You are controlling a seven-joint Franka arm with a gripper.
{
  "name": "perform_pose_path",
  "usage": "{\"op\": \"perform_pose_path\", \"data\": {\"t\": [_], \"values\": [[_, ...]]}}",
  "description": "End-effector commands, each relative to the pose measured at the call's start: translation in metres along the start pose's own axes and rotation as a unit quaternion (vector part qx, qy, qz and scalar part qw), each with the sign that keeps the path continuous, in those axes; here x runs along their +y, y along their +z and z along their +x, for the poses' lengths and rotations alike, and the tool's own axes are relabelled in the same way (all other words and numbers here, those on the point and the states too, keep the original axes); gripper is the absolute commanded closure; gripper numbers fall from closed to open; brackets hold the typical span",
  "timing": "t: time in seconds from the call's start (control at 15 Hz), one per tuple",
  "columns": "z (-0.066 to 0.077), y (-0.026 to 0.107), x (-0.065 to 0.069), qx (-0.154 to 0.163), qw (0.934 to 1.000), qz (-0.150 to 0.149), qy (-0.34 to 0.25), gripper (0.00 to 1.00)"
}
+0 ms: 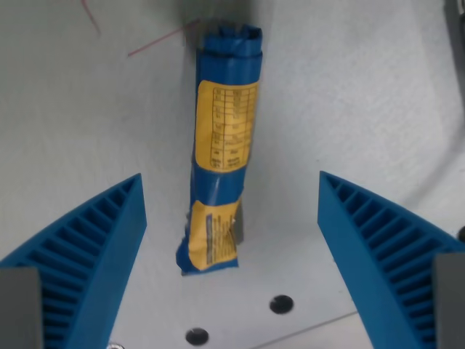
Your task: Move above the blue bag
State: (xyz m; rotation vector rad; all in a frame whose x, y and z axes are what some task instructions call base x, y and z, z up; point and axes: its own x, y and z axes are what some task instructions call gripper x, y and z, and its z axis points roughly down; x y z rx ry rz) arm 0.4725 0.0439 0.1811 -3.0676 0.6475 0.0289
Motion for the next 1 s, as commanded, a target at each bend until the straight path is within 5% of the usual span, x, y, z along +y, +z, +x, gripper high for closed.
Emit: {"op": "perform_pose_path", "data": {"t": [0.07,1.0], "values": [[-0.006,0.009,-0.003,0.044,0.9968,0.015,0.065,0.00],[-0.010,0.026,-0.006,0.048,0.9976,0.016,0.047,0.00]]}}
